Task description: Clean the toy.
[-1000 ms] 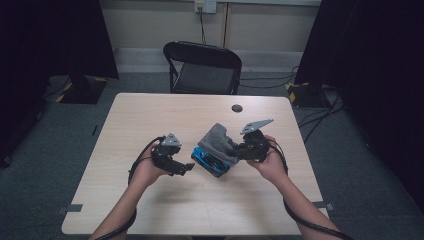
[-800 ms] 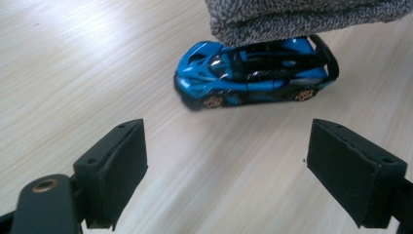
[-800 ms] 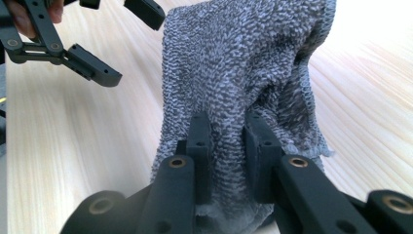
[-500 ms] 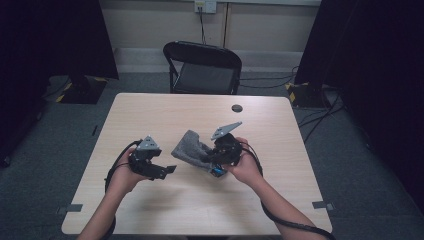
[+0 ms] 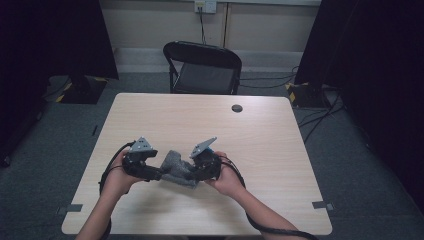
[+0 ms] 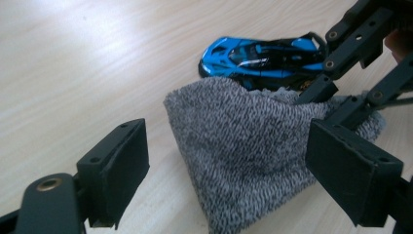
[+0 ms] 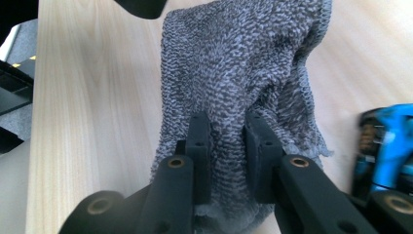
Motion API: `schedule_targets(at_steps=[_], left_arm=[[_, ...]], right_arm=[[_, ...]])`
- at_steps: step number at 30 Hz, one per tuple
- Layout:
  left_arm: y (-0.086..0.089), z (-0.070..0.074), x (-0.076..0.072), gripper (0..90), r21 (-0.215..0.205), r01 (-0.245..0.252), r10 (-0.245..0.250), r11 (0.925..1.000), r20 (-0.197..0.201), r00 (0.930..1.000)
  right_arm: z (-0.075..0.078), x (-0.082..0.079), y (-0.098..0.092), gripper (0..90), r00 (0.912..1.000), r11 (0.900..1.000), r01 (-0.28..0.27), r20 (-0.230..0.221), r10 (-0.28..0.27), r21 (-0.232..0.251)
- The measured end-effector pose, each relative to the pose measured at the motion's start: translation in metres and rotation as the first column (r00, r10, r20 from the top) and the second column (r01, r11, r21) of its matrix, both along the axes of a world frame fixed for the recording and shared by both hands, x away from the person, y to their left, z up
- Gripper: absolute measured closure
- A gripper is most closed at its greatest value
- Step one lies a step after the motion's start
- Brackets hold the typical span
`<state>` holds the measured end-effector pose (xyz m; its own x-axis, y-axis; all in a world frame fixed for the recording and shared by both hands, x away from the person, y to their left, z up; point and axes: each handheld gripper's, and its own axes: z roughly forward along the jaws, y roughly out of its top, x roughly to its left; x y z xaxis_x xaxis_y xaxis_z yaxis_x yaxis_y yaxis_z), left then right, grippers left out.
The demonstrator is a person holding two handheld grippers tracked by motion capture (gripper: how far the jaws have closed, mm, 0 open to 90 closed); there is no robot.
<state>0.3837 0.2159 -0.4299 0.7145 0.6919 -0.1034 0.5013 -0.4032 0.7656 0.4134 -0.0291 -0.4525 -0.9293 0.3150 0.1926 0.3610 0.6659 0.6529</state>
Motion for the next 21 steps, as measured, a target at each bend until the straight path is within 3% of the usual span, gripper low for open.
schedule_targets(at_steps=[3, 12, 17, 21], left_arm=[[0.002, -0.006, 0.0, 16.1, 0.004, -0.007, 0.007, 1.0, -0.02, 0.9998], [0.006, -0.015, 0.006, 17.3, 0.009, -0.024, 0.024, 0.9997, -0.027, 0.9993], [0.006, -0.017, 0.008, 17.7, 0.022, -0.011, 0.011, 0.9997, -0.026, 0.9996], [0.009, -0.018, 0.007, 19.1, 0.02, -0.023, 0.023, 0.9995, -0.034, 0.9992]], right_arm=[[-0.007, -0.003, 0.008, 74.9, 0.9998, 1.0, -0.021, -0.007, 0.021, -0.014], [-0.019, -0.005, 0.028, 72.6, 0.9985, 0.999, -0.053, -0.011, 0.053, -0.005], [-0.021, -0.004, 0.032, 57.5, 0.9992, 0.999, -0.034, 0.02, 0.035, -0.027], [-0.018, -0.001, 0.02, 44.8, 0.998, 1.0, 0.012, 0.063, -0.011, -0.023]])
